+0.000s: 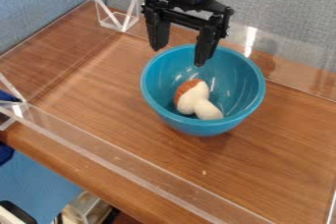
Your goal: Remove the mushroom from inside the blue bowl and put it on the table
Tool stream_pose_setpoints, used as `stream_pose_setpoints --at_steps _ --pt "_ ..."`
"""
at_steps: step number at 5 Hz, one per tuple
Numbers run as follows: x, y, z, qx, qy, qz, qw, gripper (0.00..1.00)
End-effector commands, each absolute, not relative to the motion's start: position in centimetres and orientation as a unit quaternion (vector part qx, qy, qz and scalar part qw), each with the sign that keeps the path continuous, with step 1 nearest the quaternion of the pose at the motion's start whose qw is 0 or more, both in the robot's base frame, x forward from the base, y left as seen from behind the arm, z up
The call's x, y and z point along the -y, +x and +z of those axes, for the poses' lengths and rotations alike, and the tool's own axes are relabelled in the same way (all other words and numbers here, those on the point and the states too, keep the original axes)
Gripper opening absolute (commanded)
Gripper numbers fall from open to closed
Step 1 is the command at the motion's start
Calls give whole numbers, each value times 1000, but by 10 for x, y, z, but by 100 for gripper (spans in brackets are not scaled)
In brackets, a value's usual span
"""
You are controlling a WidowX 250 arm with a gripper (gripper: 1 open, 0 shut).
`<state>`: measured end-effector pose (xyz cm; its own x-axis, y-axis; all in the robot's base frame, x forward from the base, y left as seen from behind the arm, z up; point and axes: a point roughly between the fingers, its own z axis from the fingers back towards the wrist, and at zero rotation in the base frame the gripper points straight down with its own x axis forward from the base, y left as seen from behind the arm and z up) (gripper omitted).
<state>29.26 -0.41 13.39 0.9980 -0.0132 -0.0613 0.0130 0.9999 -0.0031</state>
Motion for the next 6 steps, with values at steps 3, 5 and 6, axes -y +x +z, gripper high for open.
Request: stream_pose_setpoints --at_steps 3,5,6 --pt "10 299 103 -39 1 -14 999 100" --pt "12 303 78 -44 7 -14 999 100" --pt "13 307 68 -47 9 -12 999 100"
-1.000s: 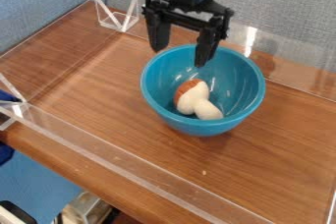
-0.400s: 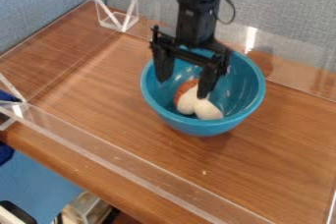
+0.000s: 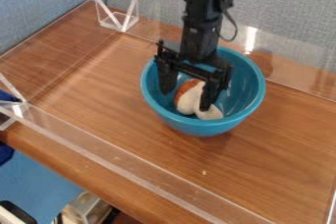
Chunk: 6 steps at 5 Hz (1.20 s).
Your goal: Remove the mushroom from inside the blue bowl and put it on the table
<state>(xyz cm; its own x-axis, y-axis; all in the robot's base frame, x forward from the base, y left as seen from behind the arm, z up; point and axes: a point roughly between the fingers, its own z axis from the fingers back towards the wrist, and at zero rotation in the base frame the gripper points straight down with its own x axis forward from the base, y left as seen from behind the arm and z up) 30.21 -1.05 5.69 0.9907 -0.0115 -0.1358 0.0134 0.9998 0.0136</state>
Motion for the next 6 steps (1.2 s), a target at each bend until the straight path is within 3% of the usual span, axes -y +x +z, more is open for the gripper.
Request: stream_pose_setpoints --at_steps 1,2,6 --pt "13 311 61 -48 12 -11 999 100" --pt "13 313 57 -48 13 -9 999 0" --pt "17 310 74 -33 6 -9 999 0"
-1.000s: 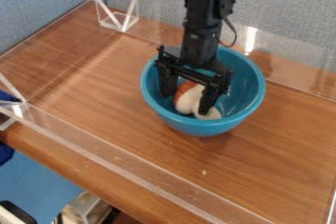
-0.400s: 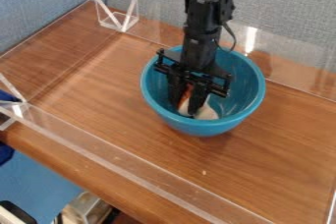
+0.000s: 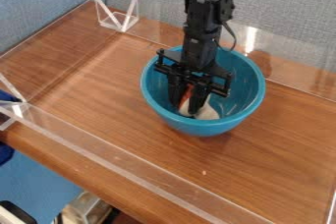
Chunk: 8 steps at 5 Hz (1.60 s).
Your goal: Remove the mushroom from inside the blue bowl and put it on the table
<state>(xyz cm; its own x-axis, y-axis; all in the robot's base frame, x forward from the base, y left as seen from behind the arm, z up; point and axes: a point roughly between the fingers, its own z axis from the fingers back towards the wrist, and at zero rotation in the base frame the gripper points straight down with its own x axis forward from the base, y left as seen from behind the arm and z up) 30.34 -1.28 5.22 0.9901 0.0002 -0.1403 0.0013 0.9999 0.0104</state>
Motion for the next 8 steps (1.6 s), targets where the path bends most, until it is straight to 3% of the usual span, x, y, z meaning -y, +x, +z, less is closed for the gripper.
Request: stream_pose_setpoints --at_steps 1,4,7,8 --pt "19 309 81 -28 3 -9 1000 0" --pt "24 306 103 -11 -5 -11 1000 0" --pt "57 288 164 31 -14 -41 999 0" --pt "78 278 159 27 -15 -64 997 0"
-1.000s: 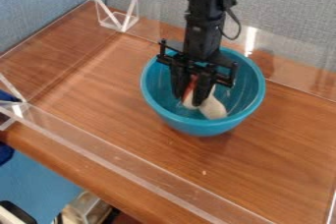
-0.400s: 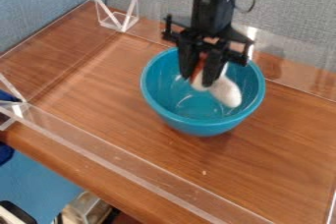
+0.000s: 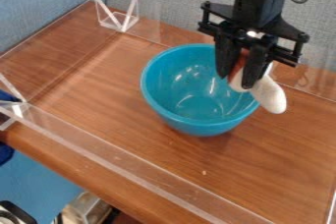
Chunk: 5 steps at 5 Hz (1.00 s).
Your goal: Remove the mushroom from inside the blue bowl and put it on the table
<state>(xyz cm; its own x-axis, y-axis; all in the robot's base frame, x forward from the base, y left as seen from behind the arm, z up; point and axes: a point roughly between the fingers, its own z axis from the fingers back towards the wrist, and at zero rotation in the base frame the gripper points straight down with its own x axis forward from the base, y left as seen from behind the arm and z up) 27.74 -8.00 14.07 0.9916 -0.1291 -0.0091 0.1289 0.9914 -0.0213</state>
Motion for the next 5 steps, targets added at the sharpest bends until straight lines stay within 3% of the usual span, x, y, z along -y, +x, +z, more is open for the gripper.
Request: stream_pose_setpoints --at_steps 1,5 --pt "91 270 149 21 -19 -75 997 0" --pt "131 252 83 -16 -16 -127 992 0"
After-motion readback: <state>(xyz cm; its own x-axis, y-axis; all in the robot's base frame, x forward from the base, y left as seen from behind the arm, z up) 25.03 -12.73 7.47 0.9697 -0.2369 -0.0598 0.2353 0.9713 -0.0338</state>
